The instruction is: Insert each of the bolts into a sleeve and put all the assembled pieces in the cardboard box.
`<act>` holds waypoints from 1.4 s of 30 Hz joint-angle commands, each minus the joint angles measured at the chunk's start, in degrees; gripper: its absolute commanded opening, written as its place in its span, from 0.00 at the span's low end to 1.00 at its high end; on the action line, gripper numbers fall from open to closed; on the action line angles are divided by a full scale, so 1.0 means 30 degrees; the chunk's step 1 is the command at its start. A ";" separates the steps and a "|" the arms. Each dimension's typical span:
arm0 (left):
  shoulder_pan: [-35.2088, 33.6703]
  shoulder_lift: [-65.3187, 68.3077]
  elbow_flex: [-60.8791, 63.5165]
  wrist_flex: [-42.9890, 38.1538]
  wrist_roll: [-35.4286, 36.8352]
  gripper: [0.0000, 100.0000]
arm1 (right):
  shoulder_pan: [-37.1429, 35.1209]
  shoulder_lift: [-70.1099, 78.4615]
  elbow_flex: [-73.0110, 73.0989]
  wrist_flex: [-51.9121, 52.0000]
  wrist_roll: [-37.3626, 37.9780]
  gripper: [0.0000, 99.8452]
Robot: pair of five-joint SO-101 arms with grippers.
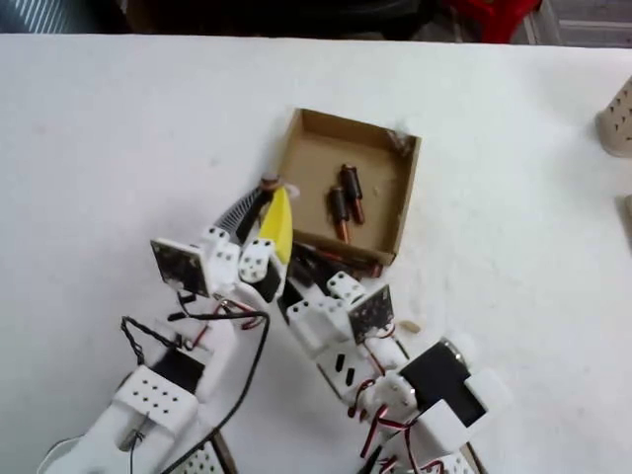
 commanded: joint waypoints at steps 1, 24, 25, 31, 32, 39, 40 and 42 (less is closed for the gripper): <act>-0.0044 0.0044 -0.0322 -0.0615 0.0234 0.02 | 0.0015 0.0044 0.0176 -0.0015 -0.0059 0.02; 0.0835 0.0015 0.0557 -0.0176 0.0147 0.02 | -0.0073 0.0044 0.0117 0.0835 -0.0029 0.02; 0.0835 0.0015 0.0557 -0.0176 0.0147 0.02 | -0.0073 0.0044 0.0117 0.0806 -0.0029 0.02; 0.0835 0.0015 0.0615 -0.0059 0.0147 0.02 | -0.0073 0.0044 0.0117 0.0806 -0.0029 0.02; 0.0835 0.0015 0.0645 -0.0059 0.0147 0.02 | -0.0073 0.0044 0.0117 0.0806 -0.0029 0.02; 0.0806 0.0015 0.0938 -0.0029 0.0147 0.02 | 0.0044 0.0044 0.0117 0.0806 -0.0029 0.02; 0.0777 0.0015 0.0967 -0.0029 0.0147 0.02 | 0.0044 0.0044 0.0117 0.0806 -0.0029 0.02; 0.0689 0.0015 0.0996 -0.0029 0.0117 0.02 | 0.0044 0.0044 0.0147 0.0806 -0.0029 0.02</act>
